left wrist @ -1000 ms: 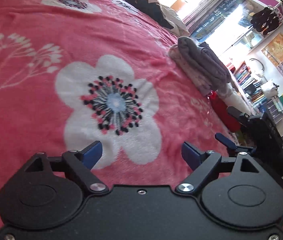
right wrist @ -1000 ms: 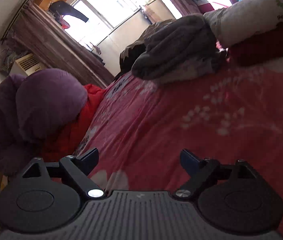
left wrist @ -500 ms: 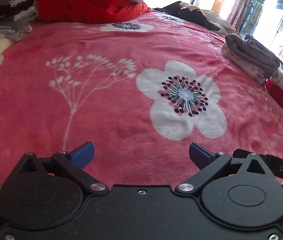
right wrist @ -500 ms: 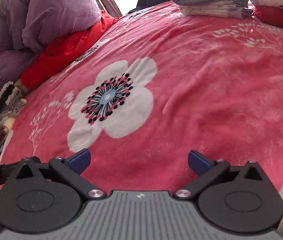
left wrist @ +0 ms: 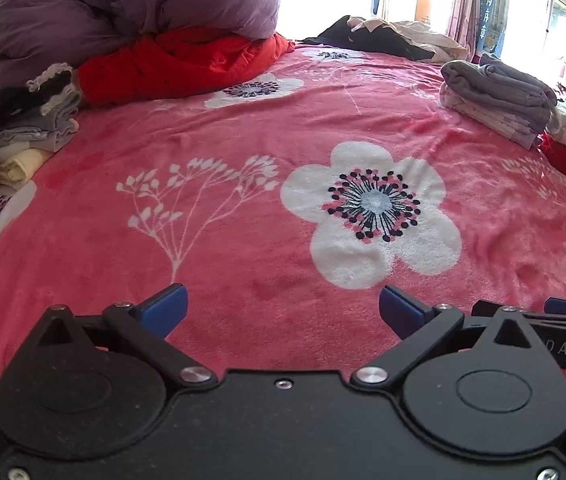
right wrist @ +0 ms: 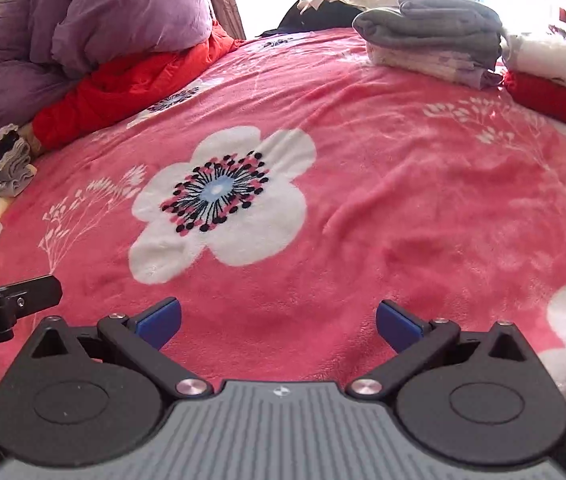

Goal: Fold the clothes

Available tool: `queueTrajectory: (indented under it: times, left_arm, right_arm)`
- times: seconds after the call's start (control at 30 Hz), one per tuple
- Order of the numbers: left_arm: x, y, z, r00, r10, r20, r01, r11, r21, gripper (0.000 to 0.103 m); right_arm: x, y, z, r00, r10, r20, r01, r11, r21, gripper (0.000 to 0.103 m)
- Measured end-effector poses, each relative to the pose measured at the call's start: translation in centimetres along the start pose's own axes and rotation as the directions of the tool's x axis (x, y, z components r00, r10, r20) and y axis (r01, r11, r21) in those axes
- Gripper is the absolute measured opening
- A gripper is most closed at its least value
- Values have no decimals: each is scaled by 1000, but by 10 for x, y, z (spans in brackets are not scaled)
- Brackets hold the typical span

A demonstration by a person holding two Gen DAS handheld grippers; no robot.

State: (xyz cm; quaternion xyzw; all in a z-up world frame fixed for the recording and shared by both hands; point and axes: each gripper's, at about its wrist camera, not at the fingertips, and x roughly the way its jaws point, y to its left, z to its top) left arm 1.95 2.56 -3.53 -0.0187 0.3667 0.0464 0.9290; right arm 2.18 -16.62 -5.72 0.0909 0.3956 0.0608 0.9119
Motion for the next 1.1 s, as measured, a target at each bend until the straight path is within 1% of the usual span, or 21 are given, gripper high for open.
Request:
queueTrajectory:
  times: [0.07, 0.13, 0.27, 0.4, 0.53, 0.67, 0.83, 1.1]
  left_arm:
    - [0, 0, 1, 1000, 2, -20, -2, 1000, -12, 103]
    - [1, -2, 4, 999, -13, -36, 12, 1000, -22, 103]
    - [9, -12, 1, 1000, -21, -19, 21, 1000, -18, 103]
    - [18, -19, -9, 1000, -27, -15, 27, 999, 27, 103]
    - [19, -18, -8, 998, -63, 2, 63, 998, 17, 103]
    - [23, -24, -11, 998, -64, 1, 64, 997, 44, 103]
    - [30, -27, -16, 998, -59, -11, 60, 996, 68, 103]
    - [31, -16, -15, 998, -62, -11, 62, 998, 30, 103]
  right_arm:
    - [1, 2, -1, 1000, -9, -8, 9, 1000, -8, 103]
    - [1, 2, -1, 1000, -17, -17, 16, 1000, -9, 103]
    - [-2, 1, 0, 999, -33, -7, 33, 999, -24, 103]
    - [1, -5, -1, 997, -70, -12, 70, 997, -35, 103]
    - [6, -7, -2, 997, -79, -9, 79, 996, -34, 103]
    - [7, -3, -3, 995, -95, 16, 96, 993, -67, 103]
    - [11, -4, -4, 996, -86, 4, 86, 995, -54, 103]
    - [23, -2, -8, 999, -42, -28, 42, 999, -27, 103]
